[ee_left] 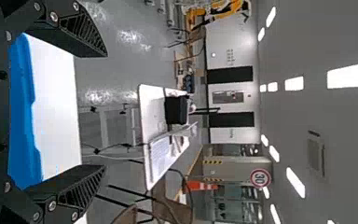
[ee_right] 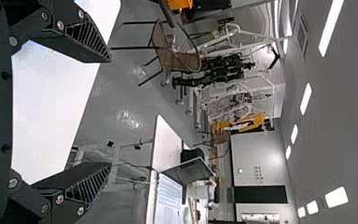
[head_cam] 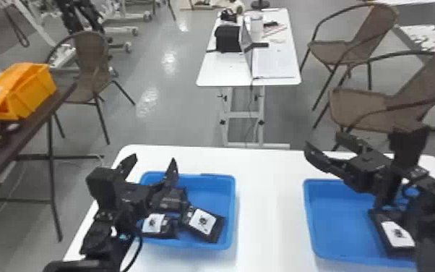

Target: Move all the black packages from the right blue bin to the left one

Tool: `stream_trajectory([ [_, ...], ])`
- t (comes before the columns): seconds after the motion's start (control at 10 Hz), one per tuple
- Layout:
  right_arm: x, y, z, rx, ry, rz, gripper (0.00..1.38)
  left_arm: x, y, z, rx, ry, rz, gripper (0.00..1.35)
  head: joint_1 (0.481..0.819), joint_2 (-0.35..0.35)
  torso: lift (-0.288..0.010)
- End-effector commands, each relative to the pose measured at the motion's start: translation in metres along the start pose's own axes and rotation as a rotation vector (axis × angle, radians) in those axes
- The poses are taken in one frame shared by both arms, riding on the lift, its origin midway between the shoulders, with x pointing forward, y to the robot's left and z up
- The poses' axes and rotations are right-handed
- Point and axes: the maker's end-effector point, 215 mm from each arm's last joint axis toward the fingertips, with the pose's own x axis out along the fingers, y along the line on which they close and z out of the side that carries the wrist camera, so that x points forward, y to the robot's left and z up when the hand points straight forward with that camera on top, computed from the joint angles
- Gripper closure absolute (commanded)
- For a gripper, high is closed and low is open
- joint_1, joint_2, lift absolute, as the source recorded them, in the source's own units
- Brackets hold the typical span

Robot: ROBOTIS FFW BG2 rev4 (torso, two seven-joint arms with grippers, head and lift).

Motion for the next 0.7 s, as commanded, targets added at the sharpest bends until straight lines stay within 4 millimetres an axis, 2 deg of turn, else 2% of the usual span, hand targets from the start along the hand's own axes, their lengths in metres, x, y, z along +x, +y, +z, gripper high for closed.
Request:
stream_trajectory([
  [0.0,-0.011,-0.018,-0.018,-0.016,0.046,-0.046,0.29,0.001,-0.001,0.032,-0.066,-0.082,0.012,0.18,0.695,0.121,0.0],
  [0.1,-0.023,-0.034,-0.04,-0.013,0.092,-0.085,0.34,0.0,0.0,0.045,-0.107,-0.117,0.022,0.18,0.695,0.109,0.0],
  [0.3,-0.062,-0.075,-0.098,0.024,0.2,-0.208,0.36,-0.003,0.004,0.058,-0.141,-0.151,0.039,0.18,0.695,0.066,0.0],
  [0.6,-0.127,-0.119,-0.177,0.101,0.336,-0.38,0.37,-0.004,0.005,0.055,-0.157,-0.144,0.046,0.26,0.695,-0.012,0.0],
])
